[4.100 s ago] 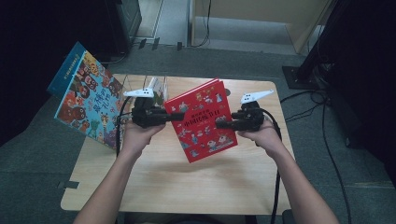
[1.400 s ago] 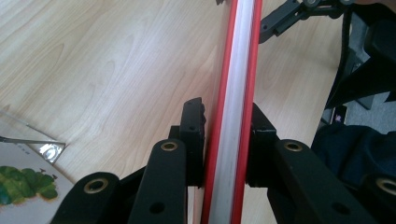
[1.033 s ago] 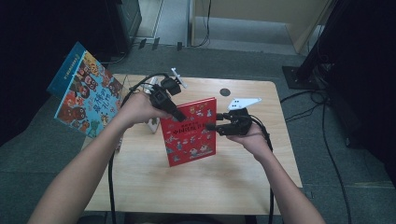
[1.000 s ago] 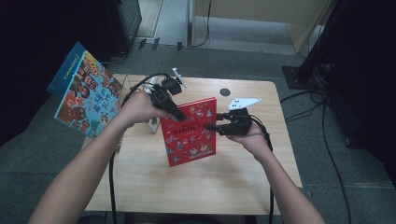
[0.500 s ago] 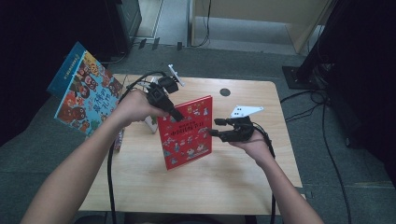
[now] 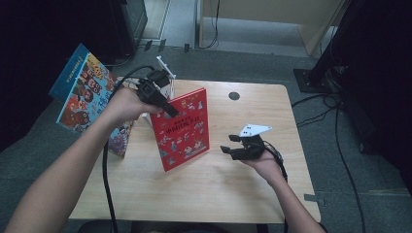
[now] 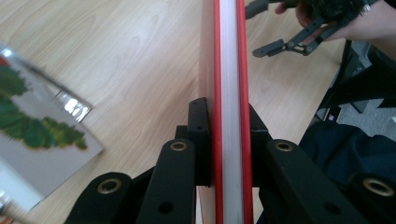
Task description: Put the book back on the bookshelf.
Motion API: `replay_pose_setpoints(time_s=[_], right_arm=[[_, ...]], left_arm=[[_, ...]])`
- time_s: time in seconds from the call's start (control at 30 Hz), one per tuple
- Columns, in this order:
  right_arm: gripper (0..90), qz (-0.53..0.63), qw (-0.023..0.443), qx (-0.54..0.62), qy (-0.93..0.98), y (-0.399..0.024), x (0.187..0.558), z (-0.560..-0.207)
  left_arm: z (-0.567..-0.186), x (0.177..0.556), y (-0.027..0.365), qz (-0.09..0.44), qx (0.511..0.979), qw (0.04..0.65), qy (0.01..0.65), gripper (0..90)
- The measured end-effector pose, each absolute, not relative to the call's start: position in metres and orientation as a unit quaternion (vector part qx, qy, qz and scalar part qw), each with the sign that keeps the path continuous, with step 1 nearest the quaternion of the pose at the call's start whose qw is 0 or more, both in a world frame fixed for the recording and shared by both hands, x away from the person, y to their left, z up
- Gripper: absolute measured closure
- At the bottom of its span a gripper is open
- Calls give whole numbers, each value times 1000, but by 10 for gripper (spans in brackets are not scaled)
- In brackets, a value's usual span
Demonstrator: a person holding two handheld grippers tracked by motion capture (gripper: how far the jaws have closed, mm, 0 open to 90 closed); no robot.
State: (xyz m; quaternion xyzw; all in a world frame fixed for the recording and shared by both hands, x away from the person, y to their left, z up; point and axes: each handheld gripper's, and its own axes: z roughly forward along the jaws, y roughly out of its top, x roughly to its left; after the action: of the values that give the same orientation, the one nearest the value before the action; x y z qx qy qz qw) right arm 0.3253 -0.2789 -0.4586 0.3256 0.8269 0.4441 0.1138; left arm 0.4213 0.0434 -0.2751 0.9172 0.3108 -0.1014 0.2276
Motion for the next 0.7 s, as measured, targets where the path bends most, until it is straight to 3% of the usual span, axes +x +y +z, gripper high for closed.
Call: replay_pose_setpoints(time_s=[0.53, 0.7], right_arm=[[374, 392, 148, 376, 826, -274, 313, -506], [397, 382, 137, 395, 824, -273, 315, -512]], left_arm=[[-268, 424, 87, -101, 900, 245, 345, 804], [-265, 420, 102, -98, 891, 255, 363, 804]])
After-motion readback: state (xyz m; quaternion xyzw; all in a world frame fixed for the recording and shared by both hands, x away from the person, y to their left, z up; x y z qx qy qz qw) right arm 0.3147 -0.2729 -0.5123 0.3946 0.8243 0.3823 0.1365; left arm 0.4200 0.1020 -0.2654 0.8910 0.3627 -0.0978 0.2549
